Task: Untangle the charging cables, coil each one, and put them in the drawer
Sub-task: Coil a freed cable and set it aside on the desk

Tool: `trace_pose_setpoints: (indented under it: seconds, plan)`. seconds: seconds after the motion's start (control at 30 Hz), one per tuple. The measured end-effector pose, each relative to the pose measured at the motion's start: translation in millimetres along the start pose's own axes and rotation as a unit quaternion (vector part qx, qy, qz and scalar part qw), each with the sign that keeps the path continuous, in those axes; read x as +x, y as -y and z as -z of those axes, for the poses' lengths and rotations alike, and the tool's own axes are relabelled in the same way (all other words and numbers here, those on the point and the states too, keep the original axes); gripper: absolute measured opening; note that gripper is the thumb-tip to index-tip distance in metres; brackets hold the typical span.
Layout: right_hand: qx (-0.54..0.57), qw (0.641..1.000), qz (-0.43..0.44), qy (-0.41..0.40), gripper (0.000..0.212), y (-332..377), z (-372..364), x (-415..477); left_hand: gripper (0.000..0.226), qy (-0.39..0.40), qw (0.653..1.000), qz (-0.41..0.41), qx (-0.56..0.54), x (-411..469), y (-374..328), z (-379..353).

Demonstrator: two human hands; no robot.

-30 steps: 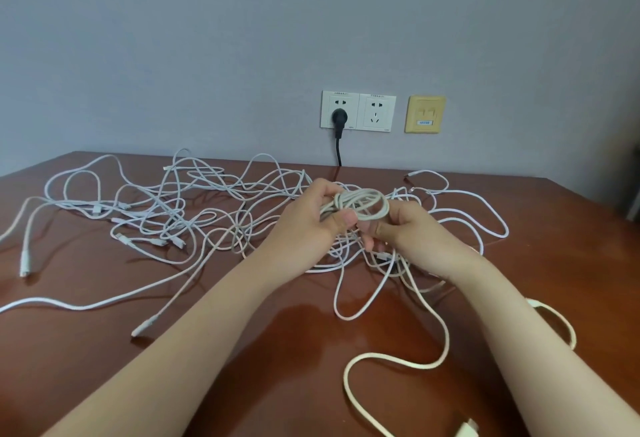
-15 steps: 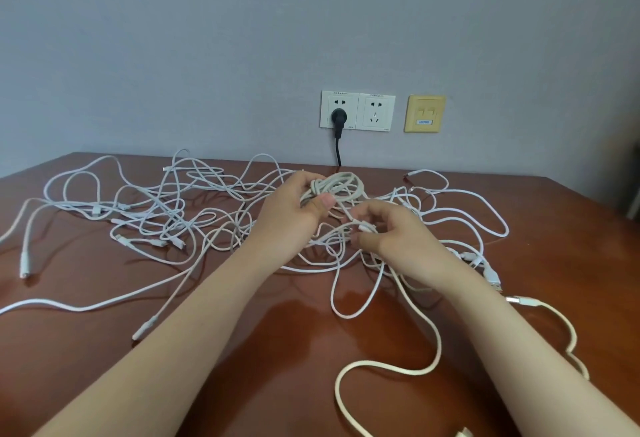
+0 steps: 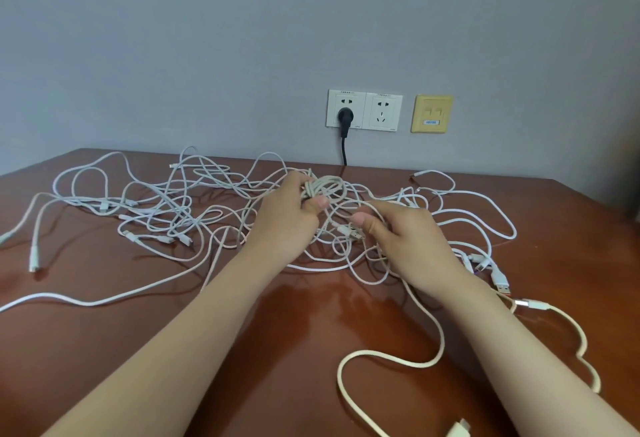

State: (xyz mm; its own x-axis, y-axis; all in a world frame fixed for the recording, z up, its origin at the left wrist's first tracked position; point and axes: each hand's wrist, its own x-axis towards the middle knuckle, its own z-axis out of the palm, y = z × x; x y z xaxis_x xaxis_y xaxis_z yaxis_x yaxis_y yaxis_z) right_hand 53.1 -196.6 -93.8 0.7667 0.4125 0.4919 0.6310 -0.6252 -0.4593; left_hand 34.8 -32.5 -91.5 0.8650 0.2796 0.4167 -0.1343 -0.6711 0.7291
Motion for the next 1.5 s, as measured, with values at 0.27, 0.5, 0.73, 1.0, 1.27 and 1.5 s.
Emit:
trace_pose_setpoints:
  seconds: [0.27,0.5,0.73,1.0,1.27,1.5]
  plan:
    - [0.059,0.995,0.037,0.077,0.039,14,0,-7,0.022,-0.031,0.983,0.075,-0.166,8,2,2]
    - [0.240,0.966,-0.099,-0.006,0.040,11,-1,1,0.025,0.133,0.793,0.159,-0.573,4,-15,14]
    - [0.247,0.964,0.001,-0.100,0.027,22,-4,-2,0.015,0.200,0.799,0.154,-0.546,-4,-20,4]
    - [0.176,0.971,0.107,-0.117,0.015,25,-4,-3,0.019,0.116,0.878,0.133,-0.446,-5,-21,1]
    - [0.275,0.950,0.020,-0.148,0.008,30,-4,-3,0.027,0.142,0.888,0.101,-0.427,-13,-26,-4]
    - [0.296,0.942,-0.040,-0.153,0.020,27,2,-2,0.021,0.169,0.889,0.057,-0.423,-20,-30,-11]
